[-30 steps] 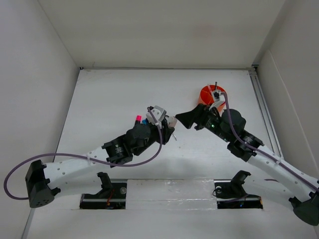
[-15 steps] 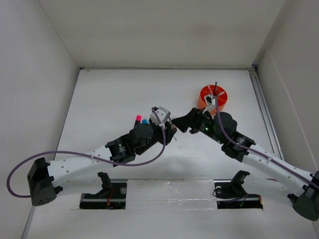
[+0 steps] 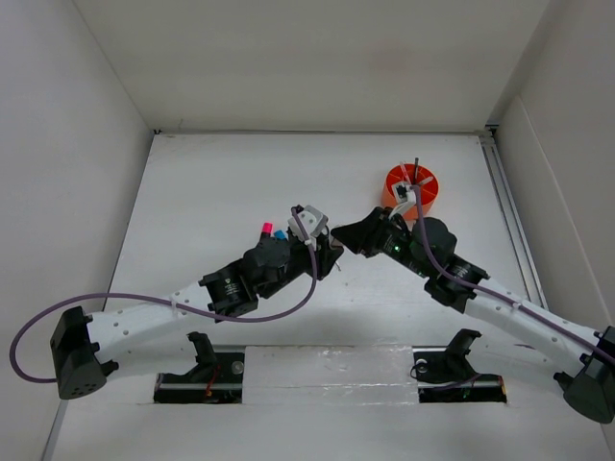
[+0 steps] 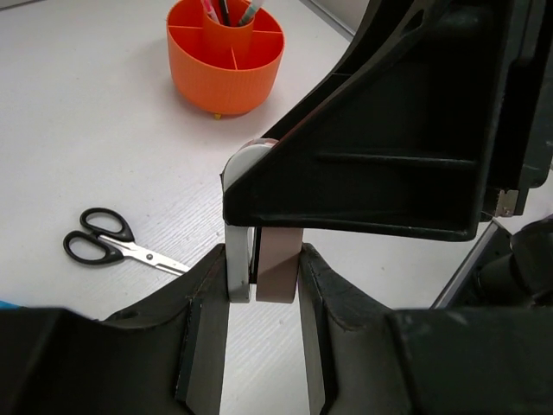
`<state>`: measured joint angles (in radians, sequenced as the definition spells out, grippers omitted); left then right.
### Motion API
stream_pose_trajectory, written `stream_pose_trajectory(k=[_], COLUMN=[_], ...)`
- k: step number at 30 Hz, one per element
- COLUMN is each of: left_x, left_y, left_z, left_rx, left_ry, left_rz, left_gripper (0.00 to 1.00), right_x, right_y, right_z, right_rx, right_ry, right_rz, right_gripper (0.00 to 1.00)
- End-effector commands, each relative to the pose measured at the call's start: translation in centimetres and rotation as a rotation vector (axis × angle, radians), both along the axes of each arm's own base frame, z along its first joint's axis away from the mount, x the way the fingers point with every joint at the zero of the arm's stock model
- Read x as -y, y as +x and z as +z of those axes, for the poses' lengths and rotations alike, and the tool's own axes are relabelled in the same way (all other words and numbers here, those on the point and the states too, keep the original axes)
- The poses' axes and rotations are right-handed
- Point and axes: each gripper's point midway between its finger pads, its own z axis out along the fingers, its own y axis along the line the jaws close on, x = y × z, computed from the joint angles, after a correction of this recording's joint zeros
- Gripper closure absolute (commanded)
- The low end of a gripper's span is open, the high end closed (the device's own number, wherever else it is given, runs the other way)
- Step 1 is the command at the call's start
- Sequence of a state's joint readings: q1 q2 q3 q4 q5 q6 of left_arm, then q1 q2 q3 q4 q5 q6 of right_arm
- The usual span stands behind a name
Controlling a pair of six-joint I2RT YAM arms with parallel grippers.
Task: Sort the stationery into containers
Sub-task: Place the stationery in the storage box.
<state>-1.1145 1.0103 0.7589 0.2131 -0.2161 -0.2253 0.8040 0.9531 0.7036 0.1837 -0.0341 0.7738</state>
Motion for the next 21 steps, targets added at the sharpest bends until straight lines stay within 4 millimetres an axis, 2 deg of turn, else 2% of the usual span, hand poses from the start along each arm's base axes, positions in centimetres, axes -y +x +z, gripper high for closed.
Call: stream_pose_trajectory(k=[1, 2, 3, 4, 5, 8, 10, 11, 14, 15, 16, 18, 19, 20, 21], left_x=[0.5, 0.5, 0.5, 0.5, 0.5, 0.2, -0.1, -0.3, -0.3, -0.4, -0.4, -0.4, -0.5, -0.8, -1.3], left_y=[-0.6, -0.6, -0.6, -0.6, -0.6, -0.2, 0.1, 0.4, 0.4, 0.3, 0.3, 0.0, -0.1, -0.4, -0.2], left_z=[3.2, 3.2, 3.2, 3.2, 3.2, 3.0, 2.4, 2.8, 2.6, 2.3, 2.5, 2.2, 2.3, 2.5, 2.7], left_rx=[0.056, 0.056, 0.056, 0.056, 0.056, 0.055, 0.036, 0.031, -0.003, -0.016, -0.028, -0.056, -0.066, -0.095, -0.108], left_ry=[-0.099, -0.099, -0.099, -0.099, -0.099, -0.089, -0.066, -0.075, -0.066, -0.064, -0.070, -0.054, -0.054, -0.059, -0.063], left_rz=[-0.045, -0.045, -0.045, -0.045, -0.045, -0.014, 0.011, 0.037, 0.051, 0.053, 0.055, 0.049, 0.051, 0.057, 0.085], left_gripper=[1.00, 1.00, 1.00, 1.00, 1.00, 0.98, 0.78, 0.53, 0.01, 0.01, 0.01, 0.01, 0.01, 0.01, 0.01], right_x=[-0.4, -0.4, -0.6, -0.7, -0.8, -1.0, -0.9, -0.6, 0.2, 0.7, 0.9, 2.1, 2.9, 3.5, 4.3], right_y=[-0.1, -0.1, -0.4, -0.4, -0.2, -0.5, -0.3, 0.1, 0.8, 1.4, 1.6, 2.8, 3.9, 4.6, 5.3], right_z=[1.7, 1.7, 1.7, 2.2, 1.8, 1.8, 1.8, 1.7, 2.0, 1.6, 2.5, 2.5, 2.6, 1.9, 2.2], right_rx=[0.040, 0.040, 0.040, 0.047, 0.040, 0.039, 0.050, 0.063, 0.094, 0.095, 0.112, 0.129, 0.130, 0.122, 0.142], right_ry=[0.057, 0.057, 0.057, 0.064, 0.057, 0.057, 0.048, 0.036, -0.005, -0.025, -0.028, -0.073, -0.090, -0.119, -0.143], right_rz=[0.013, 0.013, 0.022, 0.022, 0.022, 0.031, 0.021, -0.004, -0.056, -0.095, -0.109, -0.170, -0.212, -0.243, -0.272], right_gripper=[0.65, 0.71, 0.82, 0.89, 0.97, 1.00, 1.00, 1.00, 1.00, 1.00, 1.00, 1.00, 1.00, 1.00, 1.00])
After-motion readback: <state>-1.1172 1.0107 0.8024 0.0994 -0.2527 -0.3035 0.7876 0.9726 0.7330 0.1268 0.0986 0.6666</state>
